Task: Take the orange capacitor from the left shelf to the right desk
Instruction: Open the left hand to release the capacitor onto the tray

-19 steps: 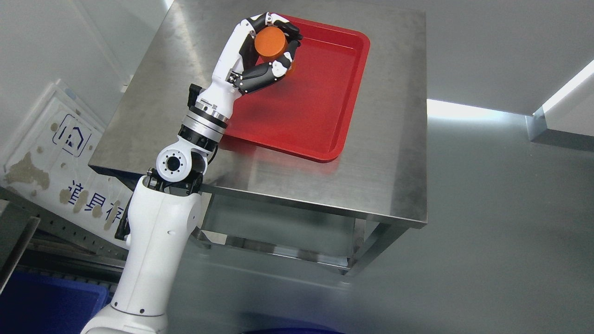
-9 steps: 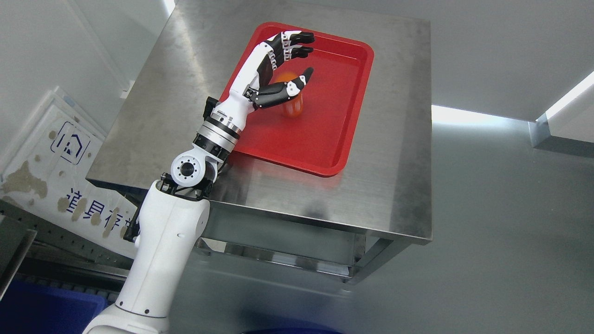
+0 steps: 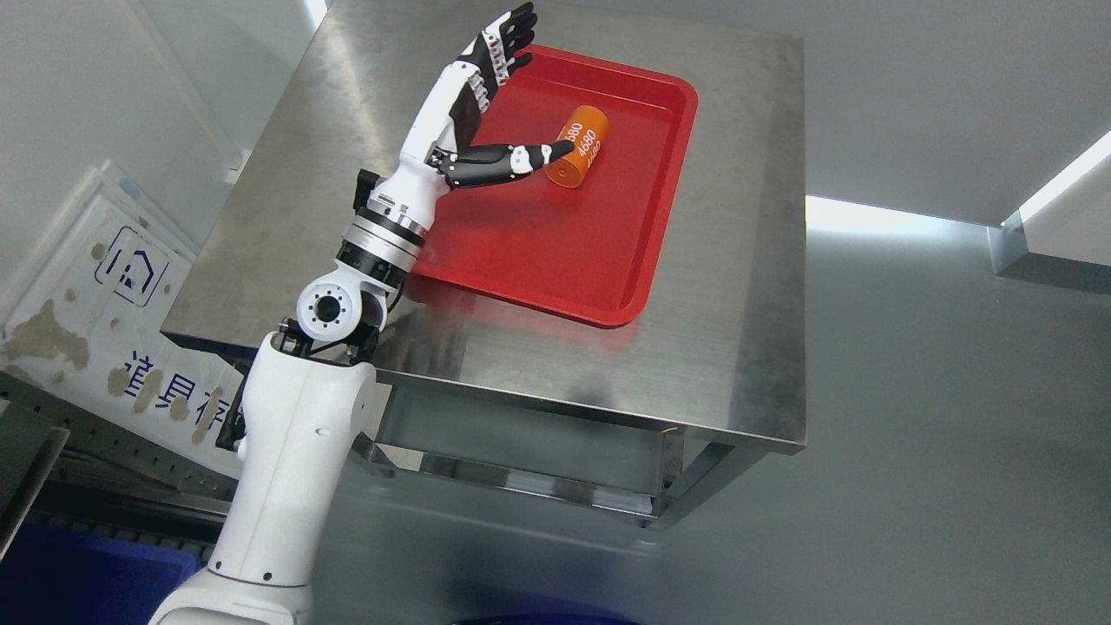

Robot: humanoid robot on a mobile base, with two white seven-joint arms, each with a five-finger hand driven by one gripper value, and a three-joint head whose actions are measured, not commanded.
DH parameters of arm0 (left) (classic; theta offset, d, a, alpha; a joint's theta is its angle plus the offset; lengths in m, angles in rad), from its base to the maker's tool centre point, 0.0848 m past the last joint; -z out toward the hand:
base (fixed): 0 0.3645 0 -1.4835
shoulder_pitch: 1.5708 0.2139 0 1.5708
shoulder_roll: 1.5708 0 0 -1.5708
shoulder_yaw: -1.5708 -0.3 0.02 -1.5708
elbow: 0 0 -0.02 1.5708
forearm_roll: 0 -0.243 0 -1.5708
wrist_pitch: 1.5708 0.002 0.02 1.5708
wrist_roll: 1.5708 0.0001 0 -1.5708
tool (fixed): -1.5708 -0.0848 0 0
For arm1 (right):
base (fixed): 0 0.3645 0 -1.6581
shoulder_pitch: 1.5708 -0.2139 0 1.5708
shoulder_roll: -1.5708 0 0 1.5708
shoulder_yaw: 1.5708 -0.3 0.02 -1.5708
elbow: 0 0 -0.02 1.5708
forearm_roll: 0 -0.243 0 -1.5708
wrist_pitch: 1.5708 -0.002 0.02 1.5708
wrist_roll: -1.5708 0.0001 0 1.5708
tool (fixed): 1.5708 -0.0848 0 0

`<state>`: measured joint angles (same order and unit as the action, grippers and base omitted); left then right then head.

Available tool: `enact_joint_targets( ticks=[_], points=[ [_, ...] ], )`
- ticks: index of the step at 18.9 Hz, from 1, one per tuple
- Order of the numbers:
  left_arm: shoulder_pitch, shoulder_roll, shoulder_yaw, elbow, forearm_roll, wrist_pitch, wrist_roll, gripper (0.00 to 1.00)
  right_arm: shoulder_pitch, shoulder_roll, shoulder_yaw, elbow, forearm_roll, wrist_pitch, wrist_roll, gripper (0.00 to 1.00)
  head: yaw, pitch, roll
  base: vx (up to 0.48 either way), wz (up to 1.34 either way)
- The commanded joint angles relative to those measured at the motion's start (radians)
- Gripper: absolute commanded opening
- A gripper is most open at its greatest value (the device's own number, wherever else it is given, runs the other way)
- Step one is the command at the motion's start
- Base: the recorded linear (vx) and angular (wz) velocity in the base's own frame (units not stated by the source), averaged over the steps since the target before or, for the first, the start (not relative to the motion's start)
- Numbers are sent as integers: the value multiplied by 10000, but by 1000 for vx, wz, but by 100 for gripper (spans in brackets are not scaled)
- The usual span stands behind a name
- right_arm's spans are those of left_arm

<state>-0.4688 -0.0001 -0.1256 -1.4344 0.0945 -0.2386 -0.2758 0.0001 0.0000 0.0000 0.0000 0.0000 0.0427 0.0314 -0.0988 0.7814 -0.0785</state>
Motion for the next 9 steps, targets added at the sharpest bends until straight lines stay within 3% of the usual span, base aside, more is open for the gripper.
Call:
enact_joint_targets(
  ticks=[1, 5, 6, 9],
  points=[
    [54, 176, 4135, -474, 6, 314, 149, 100, -16, -175, -107, -337, 31, 3, 8, 100, 0, 0, 0, 0, 0],
    [621, 176, 5059, -934, 6, 1281, 2229, 100, -16, -175, -107, -337, 31, 3, 8, 100, 0, 0, 0, 0, 0],
    [941, 176, 4938, -995, 6, 1130, 2813, 100, -16, -175, -107, -337, 31, 3, 8, 100, 0, 0, 0, 0, 0],
    [2259, 176, 3730, -1332, 6, 1067, 2759, 100, -16, -175, -107, -337, 31, 3, 8, 100, 0, 0, 0, 0, 0]
  ],
)
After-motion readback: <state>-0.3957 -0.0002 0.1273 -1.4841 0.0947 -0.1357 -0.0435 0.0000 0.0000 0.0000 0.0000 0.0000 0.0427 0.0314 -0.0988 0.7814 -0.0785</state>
